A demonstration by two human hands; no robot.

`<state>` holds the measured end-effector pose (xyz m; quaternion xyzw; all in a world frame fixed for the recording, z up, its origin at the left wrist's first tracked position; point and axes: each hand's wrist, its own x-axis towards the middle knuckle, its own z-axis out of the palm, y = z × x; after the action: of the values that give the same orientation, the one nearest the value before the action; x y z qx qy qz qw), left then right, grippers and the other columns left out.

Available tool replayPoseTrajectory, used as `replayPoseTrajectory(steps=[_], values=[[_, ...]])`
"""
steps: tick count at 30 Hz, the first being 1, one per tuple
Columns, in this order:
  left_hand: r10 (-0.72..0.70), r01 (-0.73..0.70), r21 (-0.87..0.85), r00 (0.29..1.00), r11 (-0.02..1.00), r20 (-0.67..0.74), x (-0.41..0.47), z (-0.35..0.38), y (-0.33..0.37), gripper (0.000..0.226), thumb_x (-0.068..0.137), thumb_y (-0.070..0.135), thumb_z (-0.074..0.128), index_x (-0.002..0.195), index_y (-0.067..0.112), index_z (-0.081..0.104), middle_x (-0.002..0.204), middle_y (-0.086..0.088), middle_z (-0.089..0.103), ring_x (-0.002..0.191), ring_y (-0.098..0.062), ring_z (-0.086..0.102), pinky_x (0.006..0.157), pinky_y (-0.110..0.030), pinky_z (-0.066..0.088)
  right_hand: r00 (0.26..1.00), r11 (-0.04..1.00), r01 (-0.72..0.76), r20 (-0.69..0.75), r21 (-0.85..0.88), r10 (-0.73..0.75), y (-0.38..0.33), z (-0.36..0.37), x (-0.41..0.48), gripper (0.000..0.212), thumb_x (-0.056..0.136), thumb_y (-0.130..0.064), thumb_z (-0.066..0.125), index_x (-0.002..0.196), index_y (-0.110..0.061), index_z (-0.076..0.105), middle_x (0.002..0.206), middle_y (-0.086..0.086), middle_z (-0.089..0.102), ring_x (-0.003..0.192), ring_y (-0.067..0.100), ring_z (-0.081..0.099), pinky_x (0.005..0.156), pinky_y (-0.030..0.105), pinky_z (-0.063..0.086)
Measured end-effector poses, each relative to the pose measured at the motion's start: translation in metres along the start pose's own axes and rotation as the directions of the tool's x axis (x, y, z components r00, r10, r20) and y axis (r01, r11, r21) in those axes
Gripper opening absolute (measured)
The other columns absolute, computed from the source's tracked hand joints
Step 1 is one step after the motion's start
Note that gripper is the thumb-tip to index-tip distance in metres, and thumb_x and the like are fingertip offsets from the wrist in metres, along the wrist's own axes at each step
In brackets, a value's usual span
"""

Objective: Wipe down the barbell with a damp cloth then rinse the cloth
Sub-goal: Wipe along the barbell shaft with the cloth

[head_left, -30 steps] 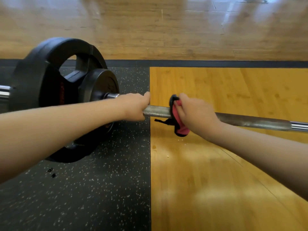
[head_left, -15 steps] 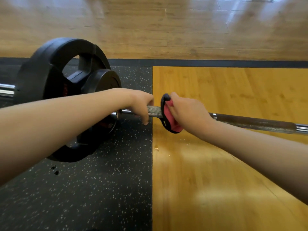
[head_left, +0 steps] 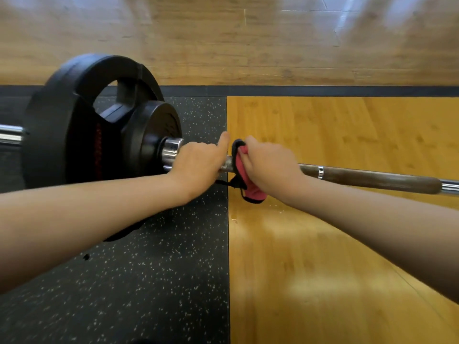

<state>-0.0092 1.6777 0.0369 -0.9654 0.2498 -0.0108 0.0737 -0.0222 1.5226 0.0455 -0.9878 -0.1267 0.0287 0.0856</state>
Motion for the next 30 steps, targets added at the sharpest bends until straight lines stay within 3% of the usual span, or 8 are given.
replayPoseTrajectory(steps=[6, 10, 17, 20, 22, 24, 26, 30], values=[[-0.016, 0.063, -0.235, 0.98, 0.97, 0.196, 0.008, -0.013, -0.005, 0.07, 0.087, 0.027, 0.059, 0.141, 0.006, 0.019, 0.098, -0.008, 0.064, 0.089, -0.032, 0.064, 0.063, -0.036, 0.042, 0.999, 0.999, 0.032, -0.021, -0.011, -0.032, -0.016, 0.012, 0.013, 0.02, 0.104, -0.03, 0.028, 0.091, -0.016, 0.032, 0.069, 0.0, 0.044, 0.06, 0.026, 0.05, 0.045, 0.031, 0.025], [0.063, 0.215, -0.377, 0.794, 0.901, 0.604, 0.037, -0.033, -0.014, 0.075, 0.075, 0.027, 0.08, 0.132, 0.011, 0.033, 0.098, -0.002, 0.061, 0.091, -0.024, 0.06, 0.078, -0.033, 0.047, 0.998, 0.998, 0.052, 0.028, -0.028, -0.052, -0.002, 0.006, 0.008, 0.023, 0.104, -0.036, 0.024, 0.094, -0.017, 0.032, 0.068, -0.001, 0.044, 0.061, 0.027, 0.05, 0.051, 0.032, 0.034], [0.203, 0.34, -0.443, 0.555, 0.829, 0.807, 0.058, -0.025, -0.02, 0.045, 0.083, 0.007, 0.07, 0.122, 0.006, 0.047, 0.07, -0.006, 0.061, 0.051, -0.016, 0.056, 0.054, -0.028, 0.051, 0.991, 0.992, -0.109, 0.075, -0.066, 0.113, 0.066, -0.013, -0.021, 0.027, 0.104, -0.036, 0.027, 0.089, -0.015, 0.035, 0.067, 0.001, 0.044, 0.062, 0.026, 0.044, 0.05, 0.033, 0.028], [0.167, 0.263, -0.409, 0.627, 0.874, 0.761, 0.054, -0.029, -0.017, 0.045, 0.084, 0.011, 0.068, 0.122, 0.005, 0.046, 0.079, -0.008, 0.059, 0.058, -0.016, 0.055, 0.048, -0.024, 0.047, 0.977, 0.98, -0.192, 0.079, -0.051, 0.196, 0.086, -0.019, -0.032, 0.028, 0.103, -0.036, 0.029, 0.088, -0.014, 0.038, 0.069, 0.004, 0.045, 0.064, 0.028, 0.043, 0.057, 0.034, 0.03], [0.082, 0.17, -0.323, 0.764, 0.931, 0.64, 0.041, -0.028, -0.013, 0.055, 0.084, 0.019, 0.068, 0.128, 0.006, 0.037, 0.091, -0.008, 0.06, 0.072, -0.02, 0.059, 0.057, -0.03, 0.049, 0.979, 0.98, -0.192, 0.056, -0.046, 0.195, 0.081, -0.017, -0.031, 0.029, 0.103, -0.035, 0.029, 0.089, -0.012, 0.042, 0.071, 0.005, 0.047, 0.064, 0.028, 0.043, 0.056, 0.034, 0.029], [-0.016, 0.068, -0.141, 0.939, 0.988, 0.343, 0.02, -0.015, -0.007, 0.061, 0.088, 0.022, 0.063, 0.134, 0.006, 0.026, 0.096, -0.007, 0.062, 0.076, -0.024, 0.059, 0.059, -0.035, 0.042, 0.988, 0.988, -0.152, 0.025, -0.041, 0.153, 0.061, -0.014, -0.026, 0.028, 0.103, -0.034, 0.03, 0.09, -0.013, 0.042, 0.072, 0.004, 0.048, 0.063, 0.027, 0.044, 0.055, 0.034, 0.029], [-0.015, 0.015, -0.004, 0.997, 1.0, 0.07, 0.004, -0.001, -0.001, 0.066, 0.09, 0.021, 0.06, 0.14, 0.006, 0.02, 0.096, -0.006, 0.065, 0.077, -0.027, 0.063, 0.058, -0.034, 0.04, 0.996, 0.996, -0.084, 0.005, -0.026, 0.084, 0.031, -0.009, -0.016, 0.026, 0.104, -0.034, 0.028, 0.089, -0.015, 0.037, 0.07, 0.002, 0.047, 0.061, 0.027, 0.046, 0.051, 0.034, 0.029], [-0.027, 0.073, -0.434, 0.993, 0.898, 0.112, 0.01, -0.005, -0.012, 0.09, 0.078, 0.013, 0.069, 0.144, 0.017, 0.008, 0.107, -0.012, 0.054, 0.093, -0.034, 0.059, 0.075, -0.047, 0.051, 1.0, 1.0, 0.01, 0.004, 0.02, -0.01, -0.029, 0.007, 0.009, 0.02, 0.102, -0.027, 0.035, 0.106, -0.01, 0.045, 0.083, 0.005, 0.061, 0.075, 0.032, 0.062, 0.057, 0.036, 0.039]])
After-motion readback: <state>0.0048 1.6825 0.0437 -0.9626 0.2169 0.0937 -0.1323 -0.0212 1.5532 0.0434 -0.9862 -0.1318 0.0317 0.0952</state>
